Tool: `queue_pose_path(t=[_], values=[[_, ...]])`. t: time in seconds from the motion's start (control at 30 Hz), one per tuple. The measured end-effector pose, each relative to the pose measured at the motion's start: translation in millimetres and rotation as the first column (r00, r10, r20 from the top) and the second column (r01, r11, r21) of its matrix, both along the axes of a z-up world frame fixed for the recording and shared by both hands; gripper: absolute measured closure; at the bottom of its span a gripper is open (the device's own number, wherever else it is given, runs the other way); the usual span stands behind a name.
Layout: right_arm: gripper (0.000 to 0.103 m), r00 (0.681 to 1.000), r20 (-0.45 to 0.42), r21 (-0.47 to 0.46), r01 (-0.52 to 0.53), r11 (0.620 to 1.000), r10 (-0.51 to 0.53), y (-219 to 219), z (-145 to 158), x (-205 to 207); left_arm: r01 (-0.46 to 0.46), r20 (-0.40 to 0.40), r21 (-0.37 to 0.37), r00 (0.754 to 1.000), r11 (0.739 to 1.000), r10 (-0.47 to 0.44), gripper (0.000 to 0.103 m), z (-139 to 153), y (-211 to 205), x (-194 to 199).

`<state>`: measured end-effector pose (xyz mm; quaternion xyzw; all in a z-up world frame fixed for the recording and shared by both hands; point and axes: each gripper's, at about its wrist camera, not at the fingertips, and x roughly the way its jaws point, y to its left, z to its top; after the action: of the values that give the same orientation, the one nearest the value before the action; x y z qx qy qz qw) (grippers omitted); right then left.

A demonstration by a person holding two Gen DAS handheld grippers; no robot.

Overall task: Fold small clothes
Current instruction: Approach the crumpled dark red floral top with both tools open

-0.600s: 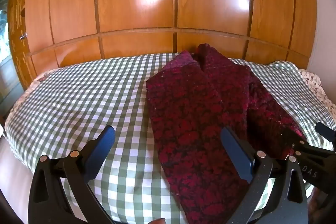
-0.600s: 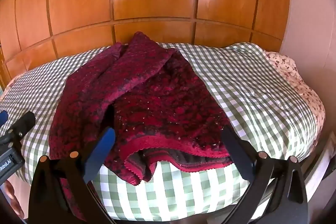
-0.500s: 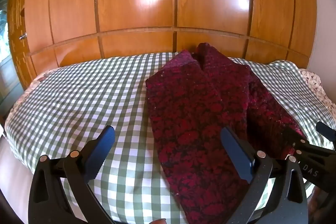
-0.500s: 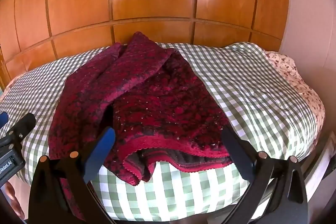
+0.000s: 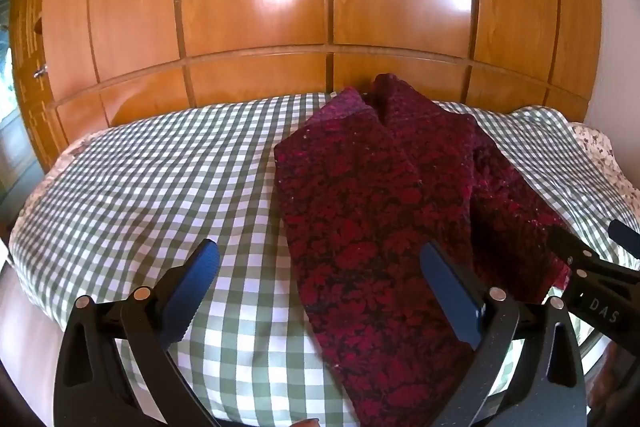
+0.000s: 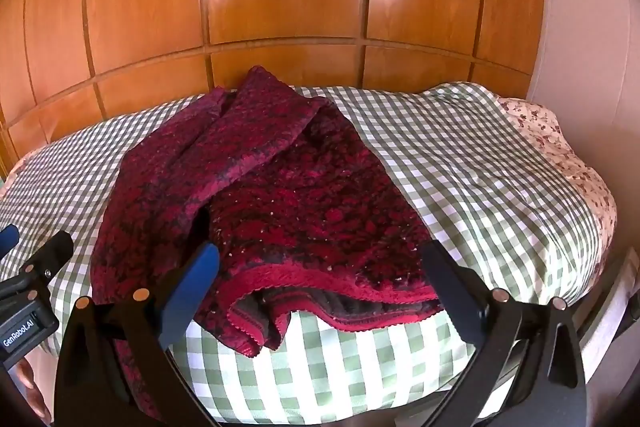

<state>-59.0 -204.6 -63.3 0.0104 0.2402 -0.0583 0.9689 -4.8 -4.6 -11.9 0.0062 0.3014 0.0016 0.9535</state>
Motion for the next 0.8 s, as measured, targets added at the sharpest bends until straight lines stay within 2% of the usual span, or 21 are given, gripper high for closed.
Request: queue_pose_path(t=[0.8], values=[[0.002,1.0,-0.003,0.008,-0.002,1.0,0.002,-1.1,-2.6,-0.5,0.038,-0.049,0.007,0.998,0.999,-0.038,0.003,-8.9,-8.7,1.9]])
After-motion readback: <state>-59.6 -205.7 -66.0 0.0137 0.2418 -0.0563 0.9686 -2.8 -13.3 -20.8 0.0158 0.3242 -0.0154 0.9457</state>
